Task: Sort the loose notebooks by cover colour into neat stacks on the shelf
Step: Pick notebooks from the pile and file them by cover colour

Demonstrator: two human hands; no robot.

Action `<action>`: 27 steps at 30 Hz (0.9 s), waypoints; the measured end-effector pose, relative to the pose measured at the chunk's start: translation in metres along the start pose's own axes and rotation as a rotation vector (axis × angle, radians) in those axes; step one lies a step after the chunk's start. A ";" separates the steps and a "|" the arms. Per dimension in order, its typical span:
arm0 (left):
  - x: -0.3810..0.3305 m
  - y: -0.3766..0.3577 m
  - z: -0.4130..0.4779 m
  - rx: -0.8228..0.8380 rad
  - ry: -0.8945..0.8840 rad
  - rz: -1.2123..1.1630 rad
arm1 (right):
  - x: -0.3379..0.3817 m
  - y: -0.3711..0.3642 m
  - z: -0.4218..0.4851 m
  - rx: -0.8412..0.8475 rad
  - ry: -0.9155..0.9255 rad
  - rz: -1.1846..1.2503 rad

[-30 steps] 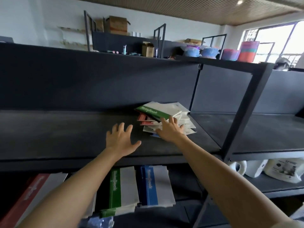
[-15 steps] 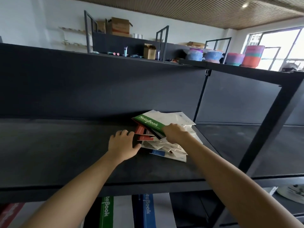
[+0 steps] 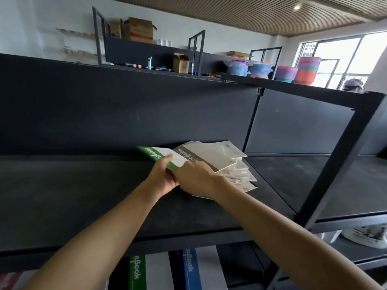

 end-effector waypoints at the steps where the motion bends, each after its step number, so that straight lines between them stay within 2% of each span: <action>1: -0.003 0.005 -0.002 -0.042 -0.025 -0.002 | -0.001 -0.002 0.001 0.020 0.028 0.083; 3: -0.007 0.021 -0.006 -0.122 -0.064 0.032 | -0.021 -0.009 0.009 0.033 -0.017 0.297; 5: -0.012 0.037 -0.010 -0.179 -0.070 0.042 | -0.054 -0.026 0.020 0.023 -0.150 0.371; 8: -0.023 0.053 -0.020 -0.187 -0.089 0.101 | -0.085 -0.061 0.022 0.175 -0.289 0.338; 11: -0.029 0.068 -0.026 -0.197 -0.077 0.116 | -0.091 -0.083 0.022 0.323 -0.277 0.215; 15: -0.030 0.075 -0.028 -0.177 -0.080 0.096 | -0.093 -0.067 0.025 0.326 -0.294 0.159; 18: -0.026 0.064 -0.025 -0.129 -0.079 0.073 | -0.084 -0.034 0.022 0.213 -0.360 0.092; 20: -0.023 0.052 -0.023 -0.096 -0.073 0.049 | -0.057 -0.013 0.018 0.150 -0.315 0.010; 23: -0.016 0.033 -0.017 -0.033 -0.046 0.018 | 0.002 0.006 0.011 0.056 -0.078 -0.075; 25: -0.011 0.031 -0.014 -0.030 -0.031 0.030 | 0.026 0.010 0.005 0.058 0.040 0.026; 27: -0.009 0.039 -0.013 -0.073 -0.036 0.050 | 0.024 0.006 0.007 0.136 0.073 0.173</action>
Point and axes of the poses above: each hand's wrist, its own z-axis towards the middle knuckle, its own y-axis out of the back of the hand, x = y × z, the point moved 7 cm from there along z, towards the middle knuckle, and after that the axes turned 3 degrees about x, right-handed, at the moved point
